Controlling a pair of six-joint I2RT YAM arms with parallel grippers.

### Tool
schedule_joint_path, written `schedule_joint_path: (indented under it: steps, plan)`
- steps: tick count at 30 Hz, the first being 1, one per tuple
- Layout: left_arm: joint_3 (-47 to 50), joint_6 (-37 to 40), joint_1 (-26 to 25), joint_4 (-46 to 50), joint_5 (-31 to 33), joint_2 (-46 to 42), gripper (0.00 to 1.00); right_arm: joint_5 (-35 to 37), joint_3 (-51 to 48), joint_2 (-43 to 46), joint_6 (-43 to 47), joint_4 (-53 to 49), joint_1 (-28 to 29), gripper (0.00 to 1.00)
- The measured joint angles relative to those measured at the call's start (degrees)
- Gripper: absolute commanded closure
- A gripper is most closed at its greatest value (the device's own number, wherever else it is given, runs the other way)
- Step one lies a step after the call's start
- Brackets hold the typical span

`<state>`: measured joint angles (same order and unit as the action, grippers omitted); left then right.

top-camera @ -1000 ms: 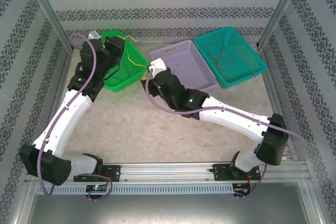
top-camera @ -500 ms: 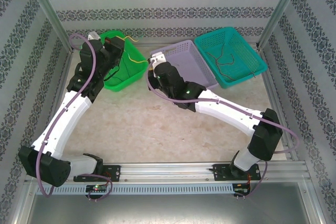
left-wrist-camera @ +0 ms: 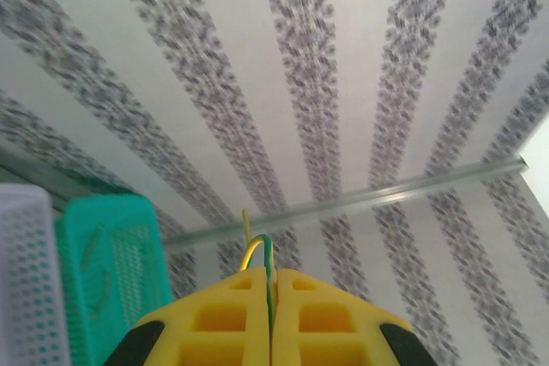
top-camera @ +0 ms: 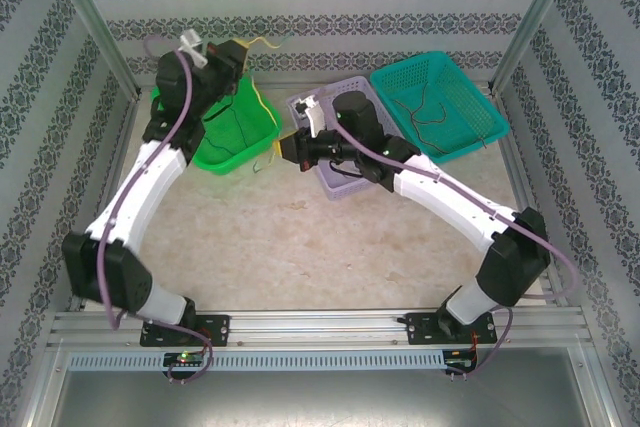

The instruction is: Untangle the cables

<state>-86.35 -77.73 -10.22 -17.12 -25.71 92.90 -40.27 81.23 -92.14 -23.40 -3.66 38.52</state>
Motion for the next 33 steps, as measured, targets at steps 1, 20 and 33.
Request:
schedule_joint_path:
  steps: [1, 20, 33]
  plan:
    - [-1.3, -1.4, 0.0, -2.1, -2.1, 2.3, 1.00, -1.9, 0.3, -0.9, -1.3, 1.2, -0.7, 1.00]
    - [-6.5, -20.8, 0.0, -28.9, -15.3, 13.5, 1.00, -16.8, 3.2, -8.2, -14.5, 14.1, -3.2, 1.00]
    - [-6.5, -27.8, 0.0, -38.3, -14.1, 17.0, 1.00, -18.1, 3.9, -8.7, -15.3, 14.0, -4.3, 1.00]
